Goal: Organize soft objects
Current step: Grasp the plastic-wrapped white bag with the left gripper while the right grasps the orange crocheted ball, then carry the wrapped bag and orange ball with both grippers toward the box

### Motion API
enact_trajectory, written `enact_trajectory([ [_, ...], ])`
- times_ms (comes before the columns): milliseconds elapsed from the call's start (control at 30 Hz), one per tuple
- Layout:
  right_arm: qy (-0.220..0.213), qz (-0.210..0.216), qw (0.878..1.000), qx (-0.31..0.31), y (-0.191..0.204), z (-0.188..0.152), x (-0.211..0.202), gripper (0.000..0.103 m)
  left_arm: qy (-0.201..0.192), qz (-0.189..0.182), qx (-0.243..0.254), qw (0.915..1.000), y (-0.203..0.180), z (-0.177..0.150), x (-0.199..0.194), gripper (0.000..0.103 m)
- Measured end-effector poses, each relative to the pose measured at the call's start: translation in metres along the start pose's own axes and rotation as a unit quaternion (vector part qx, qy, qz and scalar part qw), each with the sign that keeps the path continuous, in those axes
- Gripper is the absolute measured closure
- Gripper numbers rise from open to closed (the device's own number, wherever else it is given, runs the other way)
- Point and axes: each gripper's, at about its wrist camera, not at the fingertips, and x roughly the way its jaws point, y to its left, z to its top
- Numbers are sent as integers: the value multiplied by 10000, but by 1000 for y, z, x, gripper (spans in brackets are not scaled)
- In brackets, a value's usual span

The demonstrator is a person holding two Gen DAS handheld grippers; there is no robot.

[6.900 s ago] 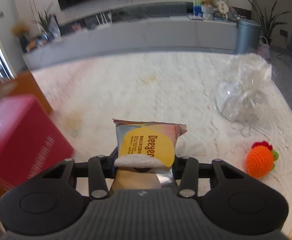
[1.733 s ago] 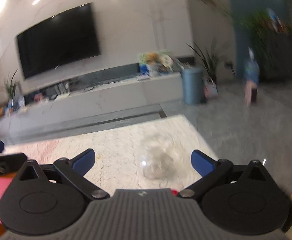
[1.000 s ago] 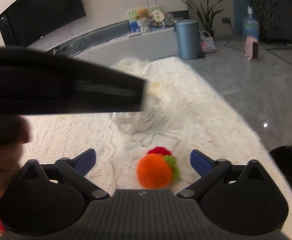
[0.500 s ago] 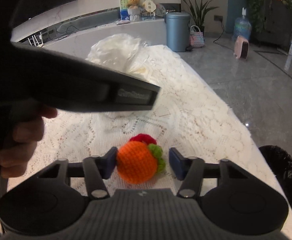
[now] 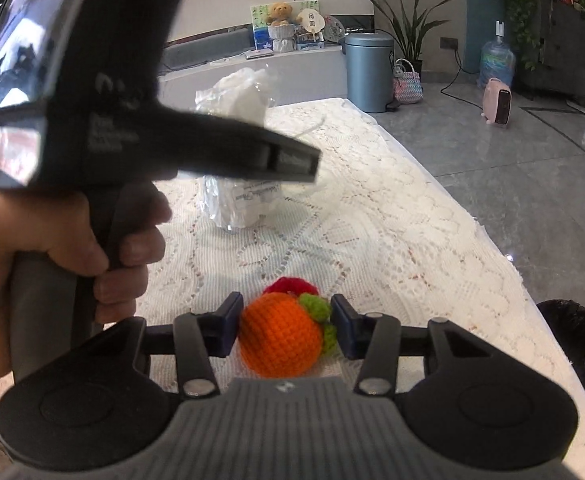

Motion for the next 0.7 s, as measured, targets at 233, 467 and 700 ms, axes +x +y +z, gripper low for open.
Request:
enact_trajectory([
  [233, -20, 22, 9999, 170, -3, 1, 1, 56, 43, -132, -369, 9992, 15, 4, -11, 51],
  [467, -108, 358, 9964, 757, -12, 0, 0, 56, -25, -60, -269, 9996, 2, 17, -19, 51],
  [700, -162, 503, 9938, 978, -18, 0, 2, 56, 0, 128, -126, 9998, -8, 31, -34, 51],
])
